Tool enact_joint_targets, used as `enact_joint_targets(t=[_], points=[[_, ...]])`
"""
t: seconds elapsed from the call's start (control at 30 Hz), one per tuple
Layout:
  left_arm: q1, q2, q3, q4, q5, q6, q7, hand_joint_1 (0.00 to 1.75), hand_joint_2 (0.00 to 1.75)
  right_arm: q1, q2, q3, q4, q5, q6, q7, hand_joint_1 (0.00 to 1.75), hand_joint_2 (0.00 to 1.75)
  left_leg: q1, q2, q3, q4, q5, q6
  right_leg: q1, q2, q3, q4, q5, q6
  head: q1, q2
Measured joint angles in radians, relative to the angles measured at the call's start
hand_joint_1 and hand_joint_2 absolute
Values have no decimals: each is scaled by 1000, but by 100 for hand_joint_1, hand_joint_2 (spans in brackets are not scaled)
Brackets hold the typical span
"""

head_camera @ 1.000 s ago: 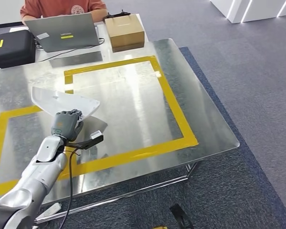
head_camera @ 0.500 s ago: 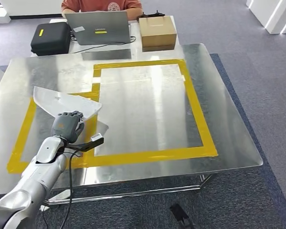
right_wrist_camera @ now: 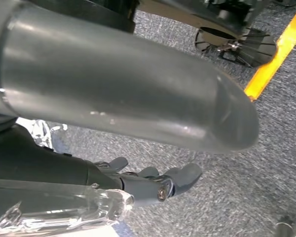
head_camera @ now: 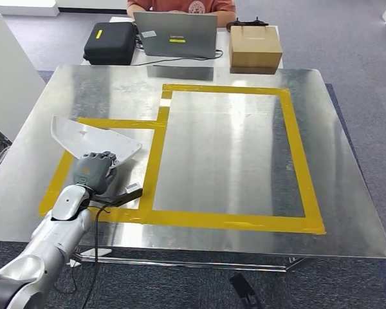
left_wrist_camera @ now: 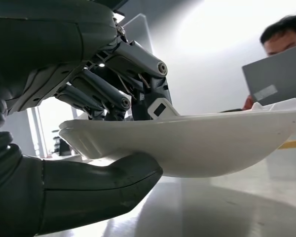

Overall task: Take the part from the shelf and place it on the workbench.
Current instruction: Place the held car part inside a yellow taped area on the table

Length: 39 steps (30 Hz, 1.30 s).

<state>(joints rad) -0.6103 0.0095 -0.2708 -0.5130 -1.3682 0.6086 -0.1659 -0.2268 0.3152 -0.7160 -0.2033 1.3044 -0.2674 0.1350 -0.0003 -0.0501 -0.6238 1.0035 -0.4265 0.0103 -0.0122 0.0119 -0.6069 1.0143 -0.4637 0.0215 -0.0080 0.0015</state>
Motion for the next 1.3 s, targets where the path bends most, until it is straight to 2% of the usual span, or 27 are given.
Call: enact_joint_targets(t=[0.07, 0.1, 0.2, 0.23, 0.3, 0.43, 0.77, 0.97, 1.07, 1.1, 1.13, 1.17, 1.23, 1.27, 1.3], points=[[3, 1, -6, 0, -5, 3, -9, 175, 175, 1, 1, 0, 0, 0, -1, -2, 0, 0, -1, -1, -3, 1, 2, 1, 0, 2, 4, -9, -1, 1, -1, 0], [4, 1, -9, 1, -6, 4, -11, 131, 131, 1, 1, 0, 0, 0, -1, -2, 0, 0, 0, 0, -2, 0, 2, 2, 2, 3, 4, -9, 0, 2, -1, 0], [5, -3, -16, 1, -12, 3, -20, 0, 131, 0, 1, 0, 0, -1, -1, -3, 0, 0, 1, 3, 1, -5, 3, 2, 4, 6, 4, -8, -2, -2, -2, 0], [5, -4, -19, 1, -14, 2, -29, 0, 175, 0, 1, 0, 0, -1, -1, -4, 0, 0, 1, 3, 2, -6, 3, 1, 4, 7, 4, -8, -2, -4, -2, 0], [6, -7, -27, 1, -3, -4, -62, 0, 175, 1, 1, 0, 0, -2, -1, -5, 0, 0, 2, 3, 3, -8, 4, -1, 5, 6, 4, -8, -3, -8, -2, 0], [13, -15, -34, -1, 43, -26, -122, 0, 0, 1, 1, 0, 0, -3, -1, -8, 0, 0, 5, 3, 3, -10, 5, -14, 8, 6, 4, -7, -2, -11, -1, 0], [18, -7, -35, -13, 84, -41, -106, 0, 0, 6, 1, 3, 0, 6, -1, -13, 0, 0, 2, 3, 2, -8, 5, -14, 4, 5, 5, -9, 0, -10, -1, 0], [18, 22, -33, -17, 103, -41, -99, 0, 0, 14, 1, 17, 0, 26, -9, -11, 0, 0, -4, 3, 1, -1, -1, -5, -1, 5, 7, -10, 0, -4, -1, 0], [18, 38, -32, -21, 108, -41, -96, 0, 0, 18, 1, 24, 0, 30, -11, -14, 0, 0, -3, 3, 7, -10, 3, 5, -2, 3, 11, -13, -2, 5, -1, 0], [17, 41, -31, -22, 108, -41, -95, 0, 0, 18, 1, 26, 0, 31, -11, -15, 0, 0, 0, 2, 12, -17, 6, 10, -1, 1, 7, -4, -11, 8, 0, 0], [17, 44, -31, -24, 109, -41, -94, 0, 0, 18, 1, 27, 0, 32, -12, -17, 0, 0, 4, 1, 16, -25, 9, 13, 0, 0, -7, 25, -31, 12, 1, 0], [18, 47, -31, -24, 109, -41, -93, 0, 0, 19, 1, 29, 0, 32, -12, -18, 0, 0, 6, -1, 19, -28, 11, 16, -1, -2, -32, 77, -60, 15, 3, 0], [22, 52, -30, -24, 109, -41, -92, 0, 0, 21, 1, 29, 0, 32, -12, -21, 0, 0, 7, -8, 19, -29, 11, 17, -4, -3, -95, 210, -121, 21, 5, 0], [25, 54, -30, -24, 109, -41, -92, 0, 0, 23, 0, 29, 0, 31, -12, -21, 0, 0, 7, -14, 19, -28, 11, 17, -5, -4, -117, 254, -132, 23, 5, 0], [28, 55, -30, -24, 109, -41, -91, 0, 0, 24, 0, 29, 0, 30, -12, -22, 0, 0, 8, -22, 19, -28, 11, 15, -6, -4, -121, 261, -124, 25, 5, 0]])
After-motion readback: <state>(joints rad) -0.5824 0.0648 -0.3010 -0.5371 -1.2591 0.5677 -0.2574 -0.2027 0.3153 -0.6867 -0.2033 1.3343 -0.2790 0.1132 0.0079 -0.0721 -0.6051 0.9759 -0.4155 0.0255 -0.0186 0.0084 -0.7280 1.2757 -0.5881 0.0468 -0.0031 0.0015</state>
